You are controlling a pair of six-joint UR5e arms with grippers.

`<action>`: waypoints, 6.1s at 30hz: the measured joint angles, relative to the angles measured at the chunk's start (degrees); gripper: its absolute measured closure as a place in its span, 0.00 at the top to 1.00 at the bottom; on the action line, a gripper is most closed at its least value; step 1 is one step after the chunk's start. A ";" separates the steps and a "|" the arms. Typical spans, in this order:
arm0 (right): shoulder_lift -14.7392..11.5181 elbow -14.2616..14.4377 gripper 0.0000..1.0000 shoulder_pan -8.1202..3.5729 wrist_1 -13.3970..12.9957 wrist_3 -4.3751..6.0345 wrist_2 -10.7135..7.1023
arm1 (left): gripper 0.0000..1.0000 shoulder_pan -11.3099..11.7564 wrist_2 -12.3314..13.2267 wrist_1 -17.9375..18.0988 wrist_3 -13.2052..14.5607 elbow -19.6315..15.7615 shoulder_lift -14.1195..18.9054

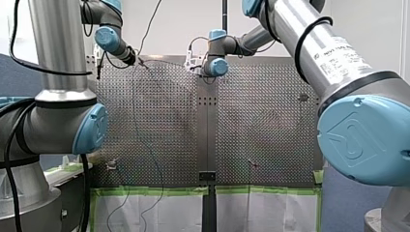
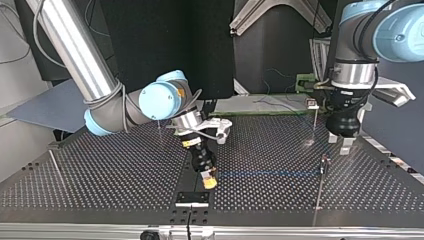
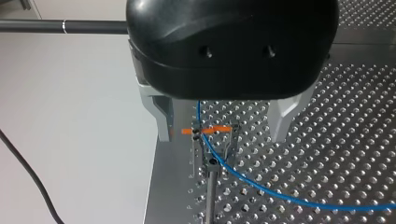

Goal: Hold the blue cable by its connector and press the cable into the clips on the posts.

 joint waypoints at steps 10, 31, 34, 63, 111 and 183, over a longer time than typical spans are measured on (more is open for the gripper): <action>0.01 0.00 0.00 -0.05 0.06 0.00 -0.05 | 1.00 -0.56 -0.13 -0.04 -0.18 0.08 0.15; -0.01 0.00 0.00 0.17 0.18 0.02 -0.09 | 1.00 -1.10 0.16 0.04 -1.41 0.03 0.19; -0.01 0.00 0.00 0.19 0.21 0.04 -0.09 | 1.00 -1.34 0.46 0.08 -1.27 0.03 0.18; 0.00 0.00 0.00 0.19 0.44 0.00 -0.09 | 1.00 -8.39 1.31 2.11 -2.47 4.12 -1.70; 0.00 0.00 0.00 -0.06 0.61 0.00 -0.27 | 1.00 -16.94 -21.56 5.31 3.72 10.43 -12.80; 0.02 0.00 0.00 -0.06 0.70 -0.09 -0.53 | 1.00 -16.66 -21.65 3.56 2.52 19.36 -20.20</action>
